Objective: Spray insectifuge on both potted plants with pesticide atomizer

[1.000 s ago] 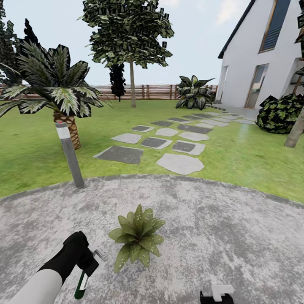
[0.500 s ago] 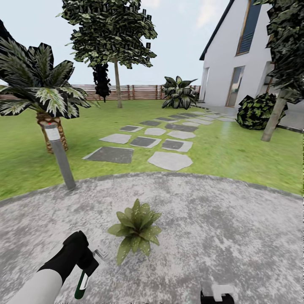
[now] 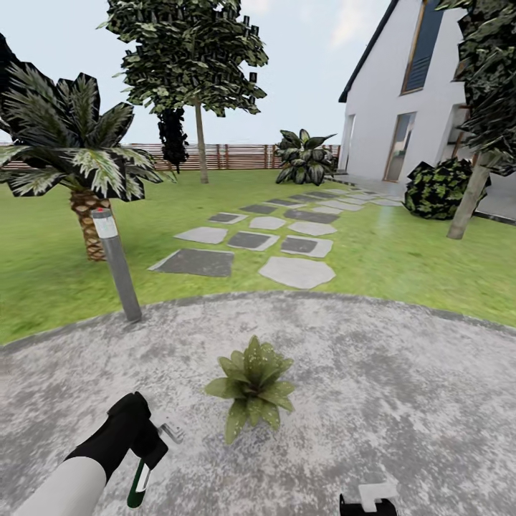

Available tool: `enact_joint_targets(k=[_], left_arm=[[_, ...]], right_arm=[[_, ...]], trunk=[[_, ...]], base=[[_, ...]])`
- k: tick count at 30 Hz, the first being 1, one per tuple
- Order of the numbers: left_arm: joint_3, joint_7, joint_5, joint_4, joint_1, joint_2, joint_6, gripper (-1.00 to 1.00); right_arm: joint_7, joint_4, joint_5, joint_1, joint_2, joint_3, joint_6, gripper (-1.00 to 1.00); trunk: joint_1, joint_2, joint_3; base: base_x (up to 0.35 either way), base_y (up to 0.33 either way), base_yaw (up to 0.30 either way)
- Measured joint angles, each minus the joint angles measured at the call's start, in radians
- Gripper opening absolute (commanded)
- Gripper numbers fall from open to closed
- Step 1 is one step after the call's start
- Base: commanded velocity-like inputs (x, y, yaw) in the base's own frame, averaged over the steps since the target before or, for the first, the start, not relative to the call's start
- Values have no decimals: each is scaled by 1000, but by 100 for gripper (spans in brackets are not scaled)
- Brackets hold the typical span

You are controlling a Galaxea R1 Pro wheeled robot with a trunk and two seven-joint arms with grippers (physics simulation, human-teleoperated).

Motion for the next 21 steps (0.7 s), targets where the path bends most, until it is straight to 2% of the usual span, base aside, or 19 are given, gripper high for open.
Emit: enact_joint_targets(k=[7, 12, 13, 15, 16, 17, 18, 19, 21], left_arm=[[2, 0, 2, -1, 0, -1, -2, -100], [-2, -20, 29, 0, -15, -3, 1, -100], [-4, -29, 29, 0, -18, -4, 3, -100], [-7, -89, 22, 1, -57, 3, 5, -100], [-12, -169, 4, 4, -101, 9, 6, -100], [-27, -240, -59, 7, -139, 12, 6, -100], [-32, -302, -153, 8, -164, 11, 13, -100], [-33, -378, -217, 3, -176, 11, 17, -100], [-35, -426, -241, 1, -189, 12, 17, -100]], right_arm=[[-1, 0, -1, 0, -1, 0, -1, 100], [-1, -1, -1, 0, -2, 0, -1, 100], [-1, -1, -1, 0, -2, 0, -1, 100], [-1, -1, -1, 0, -2, 0, -1, 100], [-1, 0, 0, 0, -3, -1, -1, 100], [1, 3, 1, 0, -4, 0, -1, 100], [2, 5, 2, 0, -5, 0, -1, 100], [2, 5, 3, 0, -5, 1, -1, 100], [2, 5, 4, 0, -5, 1, -1, 100]], trunk=[[0, 0, 0], [0, 0, 0], [0, 0, 0], [0, 0, 0], [0, 0, 0], [0, 0, 0], [0, 0, 0], [0, 0, 0], [0, 0, 0]], base=[[57, 74, -236], [2, 3, -255], [0, 0, -197], [0, 0, -69], [0, 0, -11], [0, 0, -4], [0, 0, 0], [0, 0, 0], [0, 0, 0]])
